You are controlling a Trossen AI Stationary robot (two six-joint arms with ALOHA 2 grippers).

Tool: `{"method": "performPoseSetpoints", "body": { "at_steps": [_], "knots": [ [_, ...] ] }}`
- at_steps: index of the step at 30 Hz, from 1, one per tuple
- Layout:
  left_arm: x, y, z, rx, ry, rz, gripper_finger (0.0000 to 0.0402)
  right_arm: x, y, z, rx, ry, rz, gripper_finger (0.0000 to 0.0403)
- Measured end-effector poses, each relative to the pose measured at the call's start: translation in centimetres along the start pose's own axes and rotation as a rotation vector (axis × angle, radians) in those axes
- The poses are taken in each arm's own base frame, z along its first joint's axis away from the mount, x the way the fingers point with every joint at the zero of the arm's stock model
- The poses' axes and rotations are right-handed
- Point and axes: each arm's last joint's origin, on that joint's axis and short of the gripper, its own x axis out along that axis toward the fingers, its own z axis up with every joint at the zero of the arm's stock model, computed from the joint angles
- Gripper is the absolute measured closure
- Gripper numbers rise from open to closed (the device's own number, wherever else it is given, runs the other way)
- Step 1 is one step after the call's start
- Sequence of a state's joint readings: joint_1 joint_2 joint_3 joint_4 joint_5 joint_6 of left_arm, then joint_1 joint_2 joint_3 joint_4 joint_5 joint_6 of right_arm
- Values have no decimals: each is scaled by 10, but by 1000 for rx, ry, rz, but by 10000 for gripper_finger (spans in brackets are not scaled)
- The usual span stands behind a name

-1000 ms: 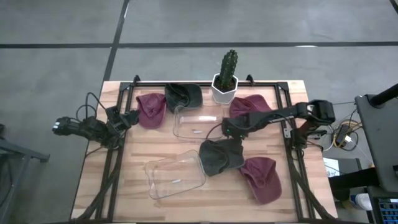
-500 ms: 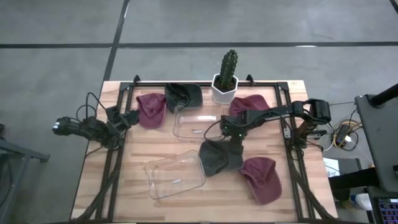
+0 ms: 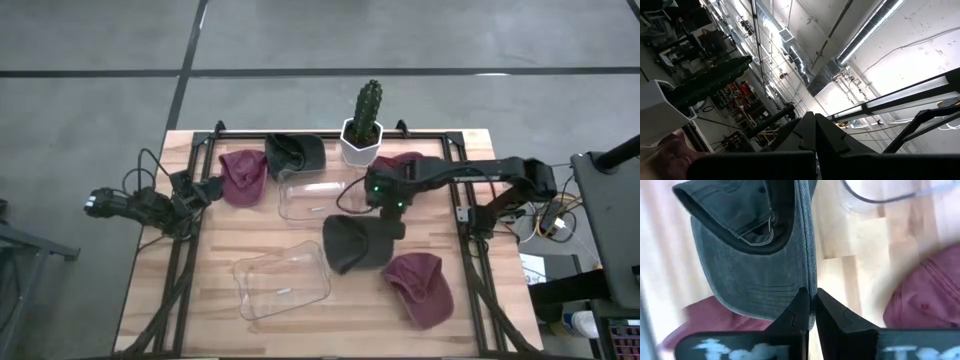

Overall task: Pick & Place hat
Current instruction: Put the black cap into the top transparent bin

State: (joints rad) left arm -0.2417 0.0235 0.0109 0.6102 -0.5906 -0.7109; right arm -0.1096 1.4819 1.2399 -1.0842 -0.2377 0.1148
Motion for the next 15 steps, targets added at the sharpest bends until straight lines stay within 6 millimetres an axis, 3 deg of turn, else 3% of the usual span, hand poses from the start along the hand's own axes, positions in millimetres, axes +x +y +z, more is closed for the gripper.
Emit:
{"method": "performPoseSetpoints", "body": {
  "at_steps": [7,11,15],
  "knots": [
    [0,0,0,0,-8,9,401,-48,17,14,-39,-80,112,393],
    [0,0,0,0,-8,10,401,-70,17,29,-61,-214,13,394],
    [0,0,0,0,-8,10,401,-78,8,43,-47,-318,-39,394]
  ]
}}
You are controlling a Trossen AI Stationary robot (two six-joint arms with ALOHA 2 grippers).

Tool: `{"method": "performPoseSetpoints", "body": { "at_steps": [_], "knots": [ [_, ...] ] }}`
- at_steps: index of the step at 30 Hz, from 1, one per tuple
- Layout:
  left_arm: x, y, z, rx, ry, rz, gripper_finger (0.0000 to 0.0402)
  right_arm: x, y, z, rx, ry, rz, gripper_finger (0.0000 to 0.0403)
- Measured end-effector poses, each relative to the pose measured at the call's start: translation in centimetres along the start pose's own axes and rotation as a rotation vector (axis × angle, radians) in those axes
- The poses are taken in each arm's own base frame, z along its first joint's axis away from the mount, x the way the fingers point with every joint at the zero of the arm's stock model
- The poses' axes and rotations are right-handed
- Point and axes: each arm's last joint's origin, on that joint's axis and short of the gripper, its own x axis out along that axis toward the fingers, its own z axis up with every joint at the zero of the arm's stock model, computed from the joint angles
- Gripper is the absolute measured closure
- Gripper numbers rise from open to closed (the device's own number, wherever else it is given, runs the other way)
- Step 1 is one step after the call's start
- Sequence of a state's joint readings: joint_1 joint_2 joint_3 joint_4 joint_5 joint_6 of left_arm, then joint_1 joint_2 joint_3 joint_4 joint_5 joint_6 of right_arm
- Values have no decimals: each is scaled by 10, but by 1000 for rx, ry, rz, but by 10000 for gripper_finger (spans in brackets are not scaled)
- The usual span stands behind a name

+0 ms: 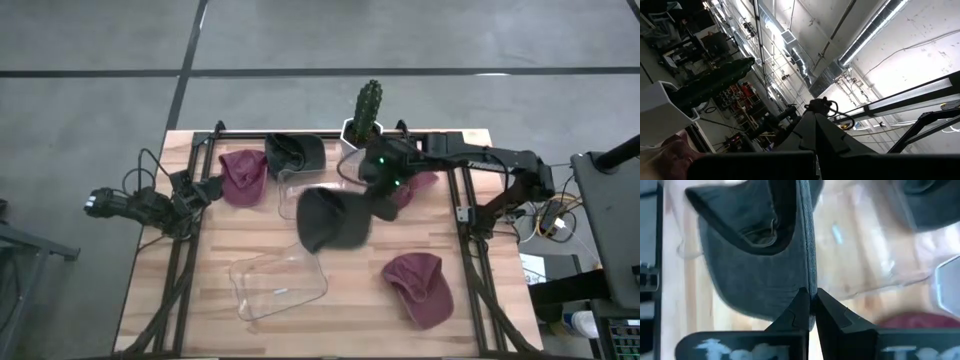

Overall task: Pick & Place hat
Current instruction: Put the black cap into the top transparent bin

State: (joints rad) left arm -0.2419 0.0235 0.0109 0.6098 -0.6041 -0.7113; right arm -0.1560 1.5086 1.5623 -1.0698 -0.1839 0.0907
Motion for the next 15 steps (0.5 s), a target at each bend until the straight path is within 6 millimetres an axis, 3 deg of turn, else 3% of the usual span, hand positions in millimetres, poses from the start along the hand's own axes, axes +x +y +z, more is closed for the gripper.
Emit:
{"method": "performPoseSetpoints", "body": {
  "at_steps": [6,15],
  "knots": [
    [0,0,0,-4,0,0,401,7,-14,10,-6,-29,-32,394],
    [0,0,0,-5,0,-1,401,55,-57,32,-88,11,-151,394]
  ]
}}
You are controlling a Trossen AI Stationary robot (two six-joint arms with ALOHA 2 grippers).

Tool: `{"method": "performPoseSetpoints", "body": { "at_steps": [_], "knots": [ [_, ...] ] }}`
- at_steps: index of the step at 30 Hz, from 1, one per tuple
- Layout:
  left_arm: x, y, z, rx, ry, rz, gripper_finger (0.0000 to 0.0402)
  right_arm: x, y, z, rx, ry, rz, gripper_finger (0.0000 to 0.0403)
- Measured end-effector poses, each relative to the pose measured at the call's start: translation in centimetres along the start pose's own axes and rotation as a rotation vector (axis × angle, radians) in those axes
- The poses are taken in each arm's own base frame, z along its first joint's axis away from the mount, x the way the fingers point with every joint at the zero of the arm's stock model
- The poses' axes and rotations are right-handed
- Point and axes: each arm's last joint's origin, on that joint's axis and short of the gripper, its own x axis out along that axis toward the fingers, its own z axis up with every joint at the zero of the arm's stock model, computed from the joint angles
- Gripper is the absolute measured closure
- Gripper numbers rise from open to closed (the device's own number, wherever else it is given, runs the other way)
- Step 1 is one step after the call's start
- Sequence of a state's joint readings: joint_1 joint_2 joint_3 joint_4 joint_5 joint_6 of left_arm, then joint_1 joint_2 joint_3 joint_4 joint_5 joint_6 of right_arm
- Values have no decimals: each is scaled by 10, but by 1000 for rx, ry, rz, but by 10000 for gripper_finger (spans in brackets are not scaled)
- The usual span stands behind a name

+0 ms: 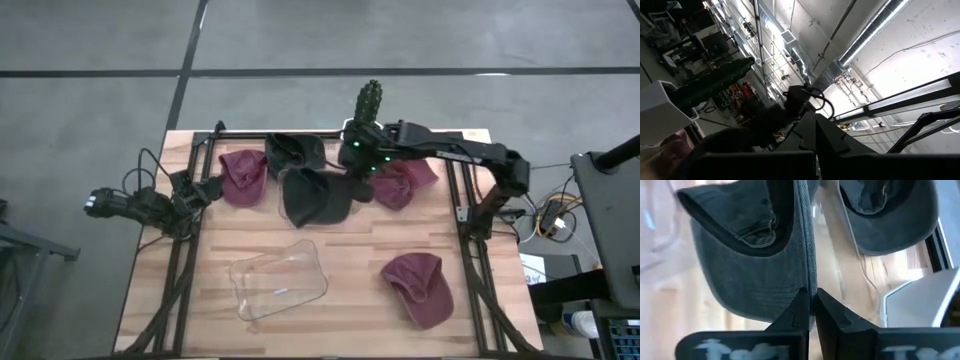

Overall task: Pick & Place hat
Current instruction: Put the black cap into the top transparent bin

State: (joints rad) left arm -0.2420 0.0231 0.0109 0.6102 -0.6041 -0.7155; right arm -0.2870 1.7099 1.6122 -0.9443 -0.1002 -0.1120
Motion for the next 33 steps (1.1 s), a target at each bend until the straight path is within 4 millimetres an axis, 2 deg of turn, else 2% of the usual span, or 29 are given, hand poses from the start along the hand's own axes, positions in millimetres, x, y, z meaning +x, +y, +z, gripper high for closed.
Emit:
{"method": "performPoseSetpoints", "body": {
  "at_steps": [5,10,19,25,33],
  "knots": [
    [0,0,0,-9,0,0,401,33,-14,6,-36,70,-16,394],
    [0,0,0,-19,0,0,401,60,-18,9,-59,170,-5,394],
    [0,0,0,-23,0,0,401,87,-18,11,-30,299,13,391],
    [0,0,0,-23,-2,0,401,82,-18,15,29,276,2,345],
    [0,0,0,-23,-4,2,401,58,-12,20,160,312,94,242]
  ]
}}
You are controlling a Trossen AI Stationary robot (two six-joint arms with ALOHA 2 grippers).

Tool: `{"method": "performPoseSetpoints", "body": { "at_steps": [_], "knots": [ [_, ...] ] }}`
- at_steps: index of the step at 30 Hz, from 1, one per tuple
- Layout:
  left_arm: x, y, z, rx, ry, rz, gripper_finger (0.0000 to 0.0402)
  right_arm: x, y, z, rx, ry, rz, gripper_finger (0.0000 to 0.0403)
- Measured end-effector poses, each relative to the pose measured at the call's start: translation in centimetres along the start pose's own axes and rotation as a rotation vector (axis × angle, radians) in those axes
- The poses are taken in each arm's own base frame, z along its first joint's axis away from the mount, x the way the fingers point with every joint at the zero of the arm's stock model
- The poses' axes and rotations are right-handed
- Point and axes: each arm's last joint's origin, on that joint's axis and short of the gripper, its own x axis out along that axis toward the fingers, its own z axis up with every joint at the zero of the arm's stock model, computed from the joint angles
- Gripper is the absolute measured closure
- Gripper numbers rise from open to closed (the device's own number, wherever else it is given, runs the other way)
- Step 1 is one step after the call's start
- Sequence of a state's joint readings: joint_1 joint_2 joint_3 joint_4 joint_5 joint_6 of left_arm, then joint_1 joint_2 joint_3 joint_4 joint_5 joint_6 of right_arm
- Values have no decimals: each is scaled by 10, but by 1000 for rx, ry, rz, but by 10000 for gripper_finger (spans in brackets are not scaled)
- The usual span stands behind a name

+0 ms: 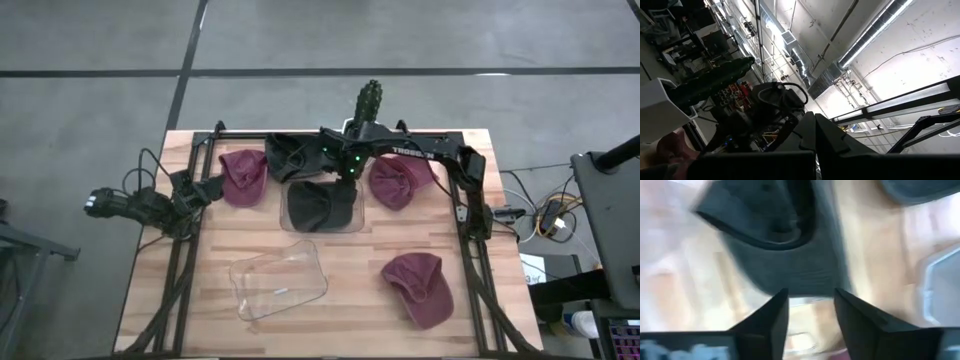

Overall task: Pick & Place hat
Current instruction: Put the black cap into the top transparent bin

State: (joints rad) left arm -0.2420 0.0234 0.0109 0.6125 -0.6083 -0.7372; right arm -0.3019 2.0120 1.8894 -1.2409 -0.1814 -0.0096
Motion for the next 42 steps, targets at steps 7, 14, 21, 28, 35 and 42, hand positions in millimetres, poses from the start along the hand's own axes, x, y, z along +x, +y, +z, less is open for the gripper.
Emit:
{"method": "performPoseSetpoints", "body": {
  "at_steps": [7,14,21,28,35,42],
  "knots": [
    [0,0,0,2,1,1,401,-40,26,-15,84,-38,215,192],
    [0,1,0,9,-6,18,401,-69,63,-34,67,-76,251,188],
    [0,1,-1,13,-4,22,401,-65,85,-50,134,-14,240,188],
    [2,0,0,-86,-13,49,401,-40,106,-64,121,-3,163,188],
    [18,-15,1,-26,35,166,401,-17,121,-65,136,-83,176,188],
    [46,-37,-1,115,192,352,356,-11,120,-66,147,-82,173,188]
  ]
}}
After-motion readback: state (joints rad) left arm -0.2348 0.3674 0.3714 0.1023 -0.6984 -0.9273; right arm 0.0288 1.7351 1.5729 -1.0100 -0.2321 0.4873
